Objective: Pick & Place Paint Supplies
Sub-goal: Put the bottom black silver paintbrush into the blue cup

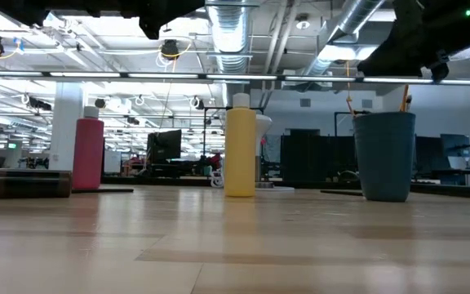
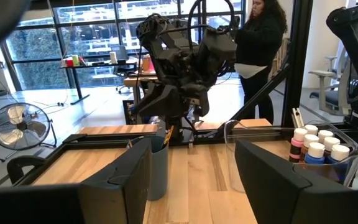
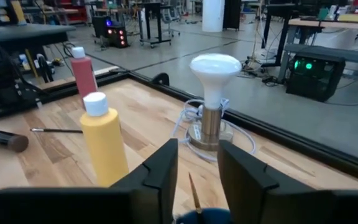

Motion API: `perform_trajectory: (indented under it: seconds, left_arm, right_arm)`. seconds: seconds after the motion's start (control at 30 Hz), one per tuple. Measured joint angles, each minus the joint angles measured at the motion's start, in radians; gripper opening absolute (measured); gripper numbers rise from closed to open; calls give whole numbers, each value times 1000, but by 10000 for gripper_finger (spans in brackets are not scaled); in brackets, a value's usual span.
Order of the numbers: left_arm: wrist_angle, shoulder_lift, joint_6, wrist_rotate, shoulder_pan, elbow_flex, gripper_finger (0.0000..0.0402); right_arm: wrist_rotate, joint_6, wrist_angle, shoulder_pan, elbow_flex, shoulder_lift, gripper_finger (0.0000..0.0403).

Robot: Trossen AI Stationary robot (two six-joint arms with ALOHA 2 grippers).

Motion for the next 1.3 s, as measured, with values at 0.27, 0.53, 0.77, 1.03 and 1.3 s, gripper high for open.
perform_trajectory:
  seconds: [0.27,0.53,0.77,1.03,1.3]
  left_arm:
    - [0,0,-1,0,0,0,199]
    - [0,0,-4,10,-17,0,199]
    - [-4,0,-8,-1,-54,0,199]
    - [-150,0,-46,-9,-85,23,199]
    - [-427,1,-157,37,-124,69,199]
  right_arm:
    - [-1,-190,190,8,0,0,150]
    - [-46,-496,504,76,0,0,175]
    - [-230,-639,665,102,1,0,173]
    - [-341,-654,668,53,1,0,157]
    - [-564,-638,746,-22,1,51,142]
